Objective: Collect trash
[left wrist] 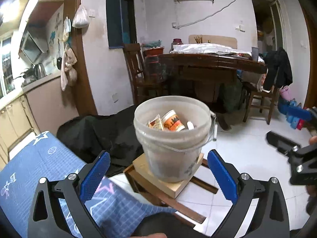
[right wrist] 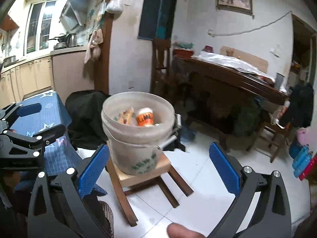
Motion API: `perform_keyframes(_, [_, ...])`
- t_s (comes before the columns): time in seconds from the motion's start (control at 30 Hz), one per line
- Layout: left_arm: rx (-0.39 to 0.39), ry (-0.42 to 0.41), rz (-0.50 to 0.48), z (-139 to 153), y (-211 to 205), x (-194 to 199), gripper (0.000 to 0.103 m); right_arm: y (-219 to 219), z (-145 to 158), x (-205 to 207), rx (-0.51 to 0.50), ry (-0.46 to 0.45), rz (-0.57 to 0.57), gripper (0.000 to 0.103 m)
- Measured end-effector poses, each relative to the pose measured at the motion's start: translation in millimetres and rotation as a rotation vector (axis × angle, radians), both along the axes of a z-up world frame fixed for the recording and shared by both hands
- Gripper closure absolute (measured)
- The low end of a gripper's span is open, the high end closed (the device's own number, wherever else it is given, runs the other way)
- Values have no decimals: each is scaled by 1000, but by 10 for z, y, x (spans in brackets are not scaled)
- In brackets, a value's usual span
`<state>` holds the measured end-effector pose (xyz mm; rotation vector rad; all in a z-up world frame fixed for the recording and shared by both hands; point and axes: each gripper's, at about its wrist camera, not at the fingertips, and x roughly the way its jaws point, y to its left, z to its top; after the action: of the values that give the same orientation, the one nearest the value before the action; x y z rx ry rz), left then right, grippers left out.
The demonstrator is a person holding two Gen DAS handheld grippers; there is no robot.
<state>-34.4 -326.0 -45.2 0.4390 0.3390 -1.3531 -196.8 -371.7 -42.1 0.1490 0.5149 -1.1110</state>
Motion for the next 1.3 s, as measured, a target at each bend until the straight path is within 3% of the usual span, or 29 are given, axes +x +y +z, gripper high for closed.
perform_keyframes(0.23, [-31,-24,10,-150,245,-174,5,117,-169,-84,-8,26,-9,6])
perform_keyframes(0.53, [-114,-63,24,-101,338,-425,5,289,-265,-177,-81,10,12,6])
perform_keyframes(0.77, [-107,-100,24,-101,348,-576,5,277,-143,-326,-93,-32,2,6])
perform_keyframes(1.3, [-103,-58,3,-54,323,-581,5,240,-186,-330,-83,-15,-15,6])
